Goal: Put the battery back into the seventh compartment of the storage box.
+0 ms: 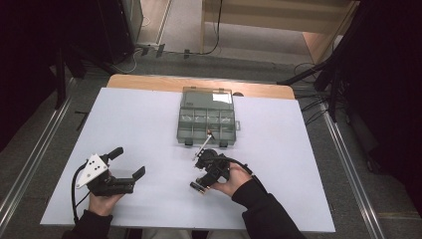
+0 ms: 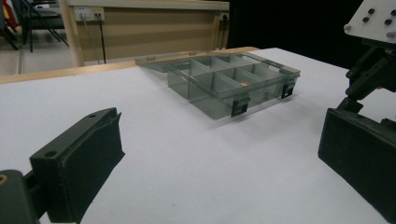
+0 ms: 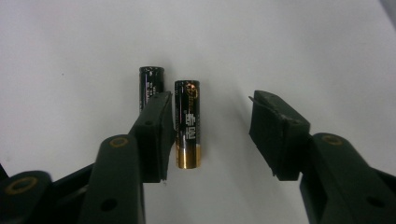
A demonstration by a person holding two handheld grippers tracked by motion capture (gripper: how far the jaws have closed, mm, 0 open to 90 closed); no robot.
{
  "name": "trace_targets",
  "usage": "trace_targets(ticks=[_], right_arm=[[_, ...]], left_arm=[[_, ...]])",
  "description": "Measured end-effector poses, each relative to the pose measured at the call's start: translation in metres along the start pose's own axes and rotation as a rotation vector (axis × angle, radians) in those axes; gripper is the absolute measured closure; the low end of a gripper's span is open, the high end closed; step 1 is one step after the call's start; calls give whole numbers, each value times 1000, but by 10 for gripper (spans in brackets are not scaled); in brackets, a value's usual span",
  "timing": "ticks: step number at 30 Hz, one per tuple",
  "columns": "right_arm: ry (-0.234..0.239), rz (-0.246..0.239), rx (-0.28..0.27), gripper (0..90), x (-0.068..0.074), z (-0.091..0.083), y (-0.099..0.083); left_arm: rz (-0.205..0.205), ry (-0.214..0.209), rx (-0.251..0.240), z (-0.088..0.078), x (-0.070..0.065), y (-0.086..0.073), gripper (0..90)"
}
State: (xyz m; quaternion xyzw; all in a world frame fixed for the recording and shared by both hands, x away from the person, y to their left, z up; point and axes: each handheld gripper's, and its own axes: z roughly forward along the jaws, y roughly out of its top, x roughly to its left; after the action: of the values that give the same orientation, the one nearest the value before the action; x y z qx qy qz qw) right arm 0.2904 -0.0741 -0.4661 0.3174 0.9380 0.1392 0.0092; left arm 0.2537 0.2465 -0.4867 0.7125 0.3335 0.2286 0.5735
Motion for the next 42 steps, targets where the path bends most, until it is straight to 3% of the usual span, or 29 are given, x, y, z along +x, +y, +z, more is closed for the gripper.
trace_targets(ticks=[10, 11, 13, 20, 36, 42], right_arm=[[16, -17, 50, 642, 3, 7, 2], [21, -19, 76, 695, 5, 11, 3], [15, -16, 80, 750, 6, 11, 3], [36, -4, 72, 769, 3, 10, 3], [67, 93, -13, 774, -17, -7, -2], [83, 158, -63, 773, -29, -17, 1]], left_arm=[[-3, 2, -3, 0, 0, 0, 0], [-4, 3, -5, -1, 0, 0, 0], [-6, 1, -6, -1, 0, 0, 0], [-5, -4, -5, 0, 0, 0, 0], [4, -5, -1, 0, 0, 0, 0], [2, -2, -10, -1, -1, 0, 0]])
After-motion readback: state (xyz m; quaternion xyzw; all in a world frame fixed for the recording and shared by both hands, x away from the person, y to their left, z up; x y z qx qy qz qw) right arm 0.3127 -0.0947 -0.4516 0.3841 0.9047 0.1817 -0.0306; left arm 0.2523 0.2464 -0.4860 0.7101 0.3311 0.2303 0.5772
